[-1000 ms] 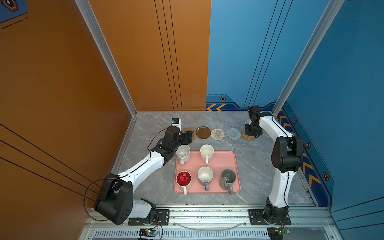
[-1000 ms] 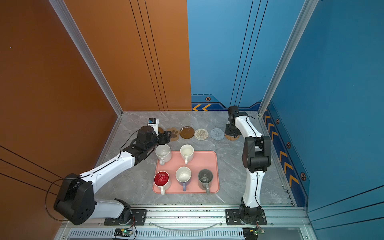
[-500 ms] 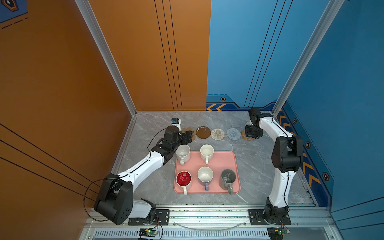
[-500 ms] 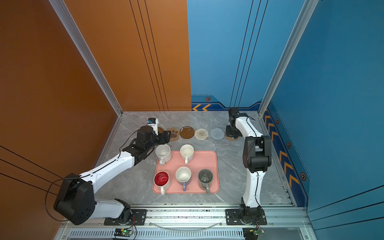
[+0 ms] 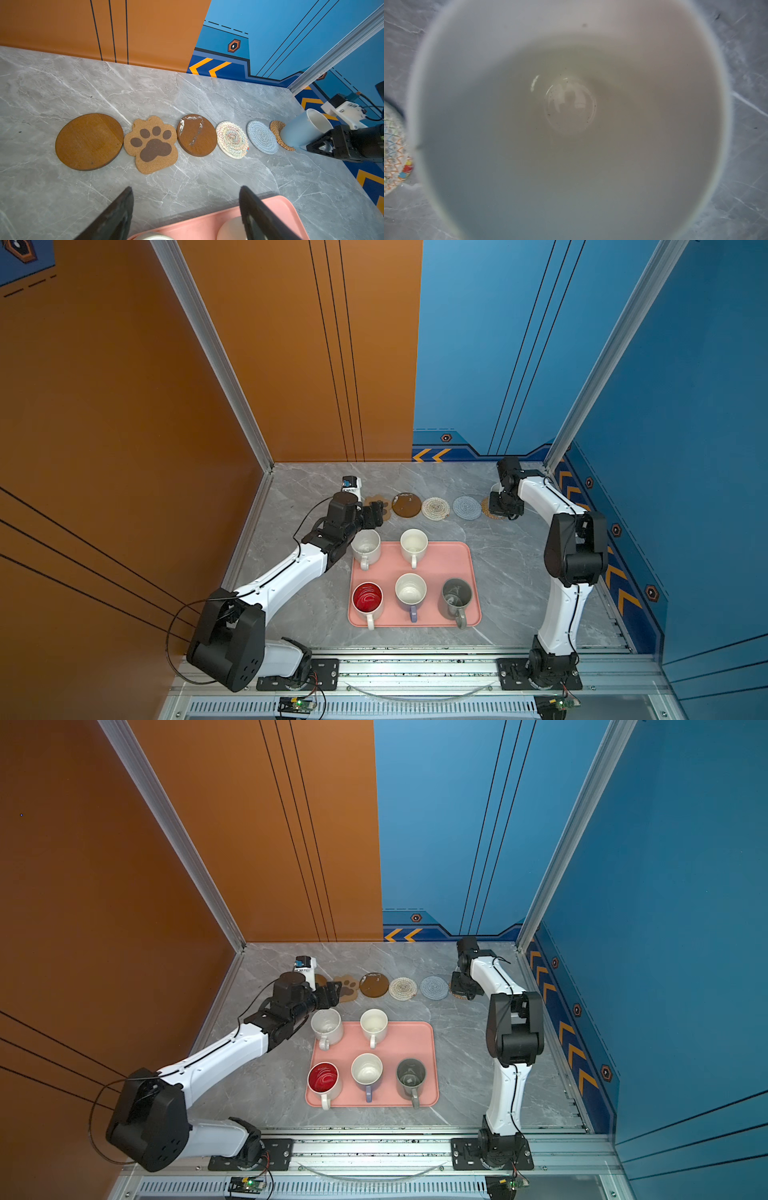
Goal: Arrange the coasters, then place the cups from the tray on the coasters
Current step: 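Lower the blue-handled mug onto the rattan coaster with the right gripper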
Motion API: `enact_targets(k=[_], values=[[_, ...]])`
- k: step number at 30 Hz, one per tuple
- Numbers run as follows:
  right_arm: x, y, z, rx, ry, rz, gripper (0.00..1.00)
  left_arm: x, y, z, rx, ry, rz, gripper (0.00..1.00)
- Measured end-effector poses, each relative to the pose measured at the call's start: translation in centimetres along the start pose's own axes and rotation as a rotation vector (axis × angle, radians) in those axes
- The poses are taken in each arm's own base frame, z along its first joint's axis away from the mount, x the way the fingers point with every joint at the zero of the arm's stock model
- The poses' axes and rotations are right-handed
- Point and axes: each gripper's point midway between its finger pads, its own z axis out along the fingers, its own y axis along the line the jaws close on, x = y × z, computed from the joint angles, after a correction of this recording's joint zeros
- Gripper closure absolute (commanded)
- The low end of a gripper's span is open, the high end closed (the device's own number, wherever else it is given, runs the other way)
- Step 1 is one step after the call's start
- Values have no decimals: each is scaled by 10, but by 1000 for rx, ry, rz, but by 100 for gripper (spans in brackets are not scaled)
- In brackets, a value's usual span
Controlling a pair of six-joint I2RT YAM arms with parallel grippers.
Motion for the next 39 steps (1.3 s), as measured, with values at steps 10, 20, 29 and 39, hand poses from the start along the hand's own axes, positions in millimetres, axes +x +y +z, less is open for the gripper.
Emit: enact_targets(k=[10, 20, 29, 39], values=[[6, 3, -3, -23, -5, 10, 100, 3, 4, -2, -6, 3, -2, 19], [11, 7, -7, -34, 5, 14, 100, 2, 3, -3, -4, -1, -3, 19], [8, 5, -18, -22, 14, 12, 100, 2, 3, -3, -4, -1, -3, 19], [0, 2, -26, -23, -2, 20, 100, 2, 3, -3, -4, -1, -3, 20]])
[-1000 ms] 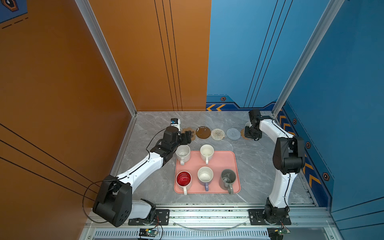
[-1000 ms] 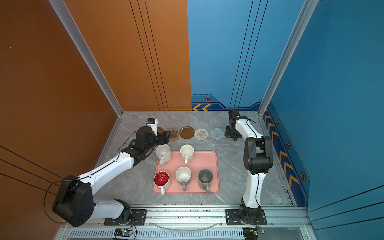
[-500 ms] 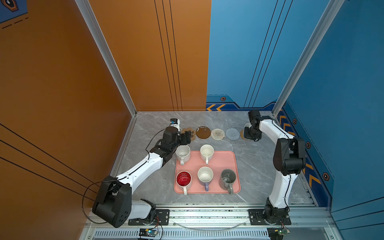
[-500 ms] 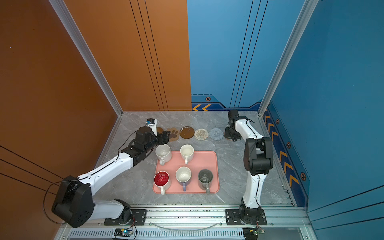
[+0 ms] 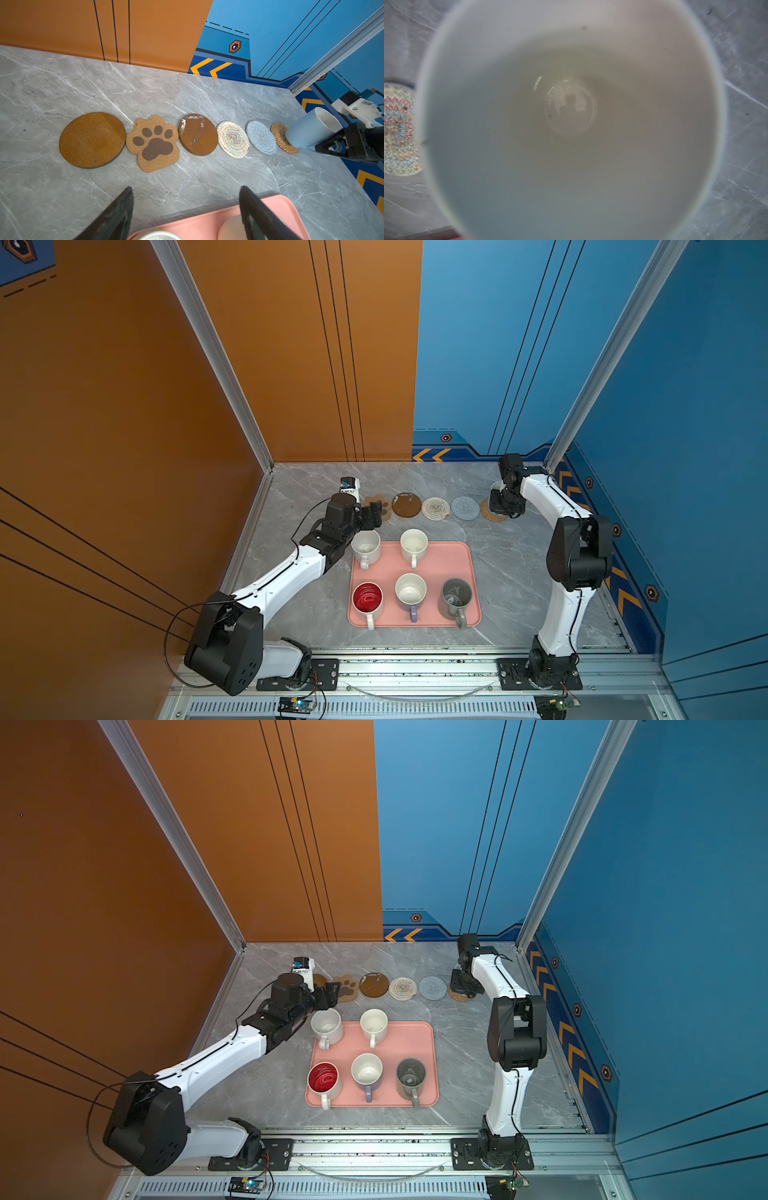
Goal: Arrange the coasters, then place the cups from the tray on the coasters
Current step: 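Open the right gripper and raise it off the blue-handled mug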
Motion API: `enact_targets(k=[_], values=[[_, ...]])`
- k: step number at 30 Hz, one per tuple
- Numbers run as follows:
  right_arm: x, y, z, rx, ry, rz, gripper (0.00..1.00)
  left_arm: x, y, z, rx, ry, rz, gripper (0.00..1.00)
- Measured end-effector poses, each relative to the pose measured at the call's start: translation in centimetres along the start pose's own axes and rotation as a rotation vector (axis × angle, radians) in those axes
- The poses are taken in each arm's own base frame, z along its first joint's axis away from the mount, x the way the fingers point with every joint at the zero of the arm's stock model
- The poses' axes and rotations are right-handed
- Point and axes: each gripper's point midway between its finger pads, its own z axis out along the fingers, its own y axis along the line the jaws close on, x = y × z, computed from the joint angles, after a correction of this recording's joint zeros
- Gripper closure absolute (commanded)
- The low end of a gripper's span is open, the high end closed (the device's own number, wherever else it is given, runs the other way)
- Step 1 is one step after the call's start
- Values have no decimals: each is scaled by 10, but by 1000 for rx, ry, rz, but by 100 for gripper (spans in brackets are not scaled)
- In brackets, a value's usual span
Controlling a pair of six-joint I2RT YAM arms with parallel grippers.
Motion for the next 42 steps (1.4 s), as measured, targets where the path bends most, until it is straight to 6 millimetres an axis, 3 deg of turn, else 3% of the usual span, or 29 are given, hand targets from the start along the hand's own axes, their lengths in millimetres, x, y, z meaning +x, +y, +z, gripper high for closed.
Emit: enact_targets(k=[8, 20, 42], values=[[-10, -1, -6, -2, -25, 8, 100, 0, 0, 0, 0, 0, 0, 19], [-3, -2, 13, 16, 22, 3, 100, 0, 0, 0, 0, 0, 0, 19], [-4, -4, 13, 33, 17, 2, 100, -2, -1, -2, 3, -6, 0, 19]])
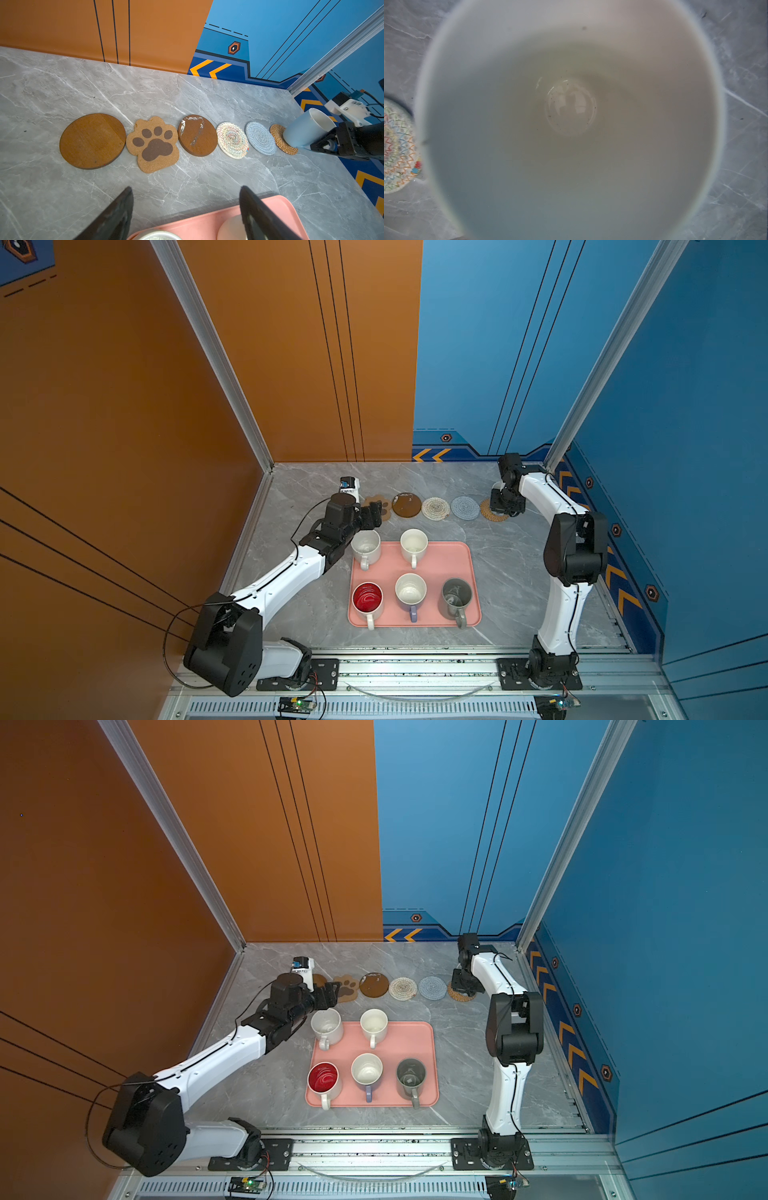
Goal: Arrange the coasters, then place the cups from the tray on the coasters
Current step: 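Open the right gripper and raise it off the blue-handled mug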
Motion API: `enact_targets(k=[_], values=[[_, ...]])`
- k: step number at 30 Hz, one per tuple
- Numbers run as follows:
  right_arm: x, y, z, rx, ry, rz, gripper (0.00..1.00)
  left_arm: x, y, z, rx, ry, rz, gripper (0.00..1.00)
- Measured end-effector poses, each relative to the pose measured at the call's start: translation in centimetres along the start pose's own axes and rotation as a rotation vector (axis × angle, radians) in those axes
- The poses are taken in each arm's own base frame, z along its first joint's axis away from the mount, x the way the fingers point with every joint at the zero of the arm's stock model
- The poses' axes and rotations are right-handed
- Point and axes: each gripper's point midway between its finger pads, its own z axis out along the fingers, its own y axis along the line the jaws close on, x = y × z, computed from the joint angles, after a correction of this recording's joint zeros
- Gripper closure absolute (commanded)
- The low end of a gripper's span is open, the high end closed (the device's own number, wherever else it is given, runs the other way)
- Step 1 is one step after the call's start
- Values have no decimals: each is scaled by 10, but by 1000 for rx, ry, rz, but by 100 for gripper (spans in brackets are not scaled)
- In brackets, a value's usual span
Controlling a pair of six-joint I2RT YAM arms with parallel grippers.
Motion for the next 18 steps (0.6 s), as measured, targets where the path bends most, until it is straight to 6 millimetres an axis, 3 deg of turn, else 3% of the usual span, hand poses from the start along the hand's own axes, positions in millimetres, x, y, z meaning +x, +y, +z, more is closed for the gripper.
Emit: enact_targets(k=[18], values=[[2, 7, 0, -5, -1, -15, 100, 1, 1, -2, -1, -1, 0, 19]])
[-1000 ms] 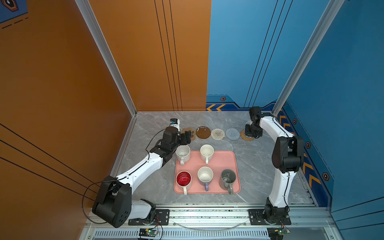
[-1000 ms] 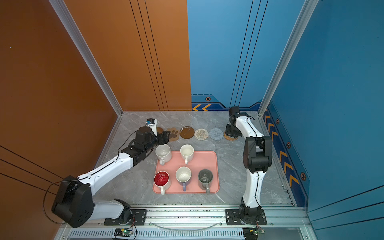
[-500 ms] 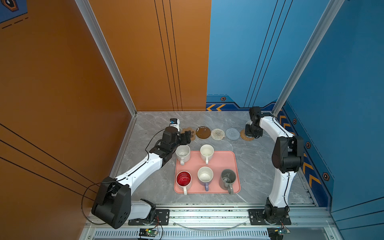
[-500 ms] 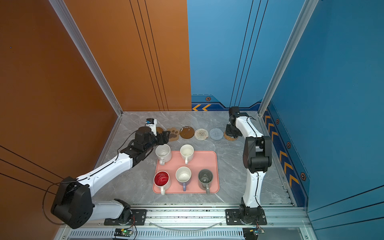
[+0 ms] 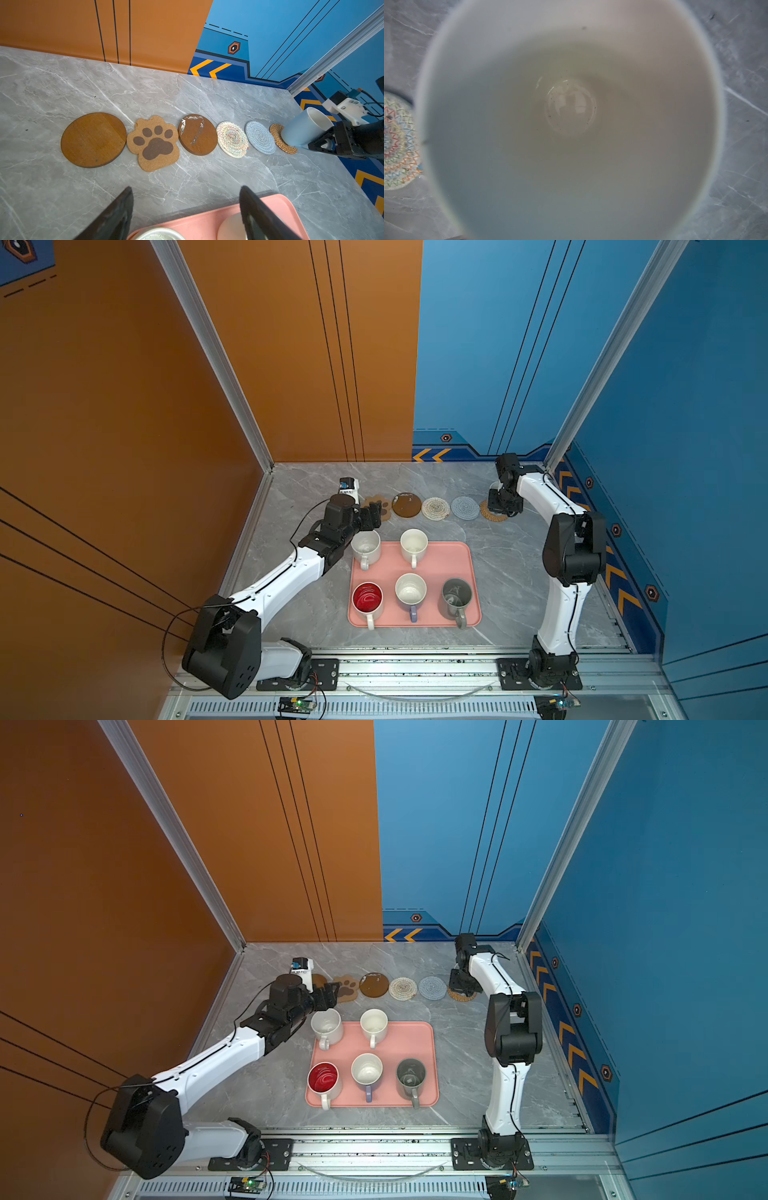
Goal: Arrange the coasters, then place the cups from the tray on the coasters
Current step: 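Open the right gripper and raise it off the blue-handled mug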
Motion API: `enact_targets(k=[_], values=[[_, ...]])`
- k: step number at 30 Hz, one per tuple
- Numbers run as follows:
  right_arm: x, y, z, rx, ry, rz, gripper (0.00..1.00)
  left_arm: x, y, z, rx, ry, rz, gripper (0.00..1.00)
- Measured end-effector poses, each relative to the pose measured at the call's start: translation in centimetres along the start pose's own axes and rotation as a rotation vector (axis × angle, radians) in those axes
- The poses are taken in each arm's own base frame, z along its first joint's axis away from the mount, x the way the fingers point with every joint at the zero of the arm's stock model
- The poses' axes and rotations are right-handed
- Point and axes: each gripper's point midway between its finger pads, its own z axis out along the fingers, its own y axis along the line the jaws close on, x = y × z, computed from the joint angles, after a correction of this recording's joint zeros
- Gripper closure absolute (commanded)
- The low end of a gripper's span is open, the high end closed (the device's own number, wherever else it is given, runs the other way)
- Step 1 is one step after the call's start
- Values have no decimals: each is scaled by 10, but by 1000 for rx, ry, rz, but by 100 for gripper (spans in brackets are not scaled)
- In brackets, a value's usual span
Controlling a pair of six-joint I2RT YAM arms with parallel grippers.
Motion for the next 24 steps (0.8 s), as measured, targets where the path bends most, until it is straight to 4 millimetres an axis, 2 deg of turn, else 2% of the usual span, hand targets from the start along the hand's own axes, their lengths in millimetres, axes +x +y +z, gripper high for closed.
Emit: enact_targets(k=[7, 14, 17, 24], values=[[5, -3, 6, 23, 11, -5, 96, 0, 0, -1, 0, 0, 0, 19], [6, -3, 7, 30, 9, -8, 86, 0, 0, -1, 0, -1, 0, 19], [5, -4, 8, 32, 5, -5, 77, 0, 0, -2, 2, -3, 0, 19], [3, -4, 8, 35, -7, -5, 63, -3, 0, -4, 2, -10, -2, 19]])
